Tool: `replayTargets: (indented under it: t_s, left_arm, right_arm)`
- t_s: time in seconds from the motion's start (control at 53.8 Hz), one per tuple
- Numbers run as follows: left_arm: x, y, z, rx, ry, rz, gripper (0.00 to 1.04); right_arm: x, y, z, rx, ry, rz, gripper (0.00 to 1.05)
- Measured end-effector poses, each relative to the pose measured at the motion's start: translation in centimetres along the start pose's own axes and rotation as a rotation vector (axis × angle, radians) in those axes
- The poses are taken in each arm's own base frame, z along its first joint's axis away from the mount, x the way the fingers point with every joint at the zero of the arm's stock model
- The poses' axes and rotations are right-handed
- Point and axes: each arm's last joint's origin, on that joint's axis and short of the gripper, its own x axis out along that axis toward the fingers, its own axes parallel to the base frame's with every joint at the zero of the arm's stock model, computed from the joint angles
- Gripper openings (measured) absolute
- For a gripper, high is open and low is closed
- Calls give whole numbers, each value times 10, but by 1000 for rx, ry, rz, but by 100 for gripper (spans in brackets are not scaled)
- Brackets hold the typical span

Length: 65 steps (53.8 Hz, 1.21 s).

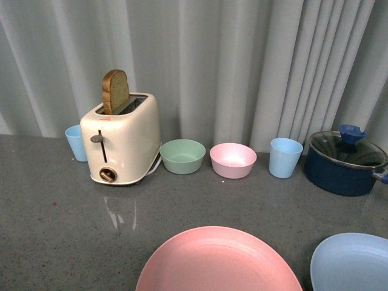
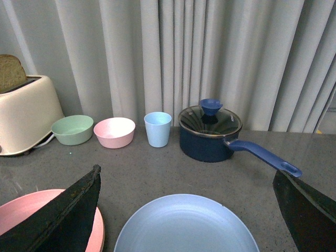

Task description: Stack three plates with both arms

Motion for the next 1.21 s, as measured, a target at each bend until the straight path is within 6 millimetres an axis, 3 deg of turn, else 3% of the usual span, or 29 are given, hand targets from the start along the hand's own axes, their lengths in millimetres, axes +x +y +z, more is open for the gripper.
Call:
replayTargets:
  t_s: [0.818, 0.93, 1.097, 1.134, 1.209]
  left_arm:
    - [-23, 0, -3, 0, 6, 0, 4]
    - [-23, 0, -3, 0, 5, -1, 24]
    - [-23, 0, -3, 0, 6, -1, 66]
    - [-23, 0, -3, 0, 6, -1, 72]
    - [-23, 0, -3, 0, 6, 0, 91]
  right_arm:
    - [0, 0, 0, 0, 0, 0, 97]
    - [0, 0, 0, 0, 0, 0, 97]
    - [0, 0, 0, 0, 0, 0, 97]
    - [0, 0, 0, 0, 0, 0, 97]
    - [3, -6, 3, 165, 320, -70, 97]
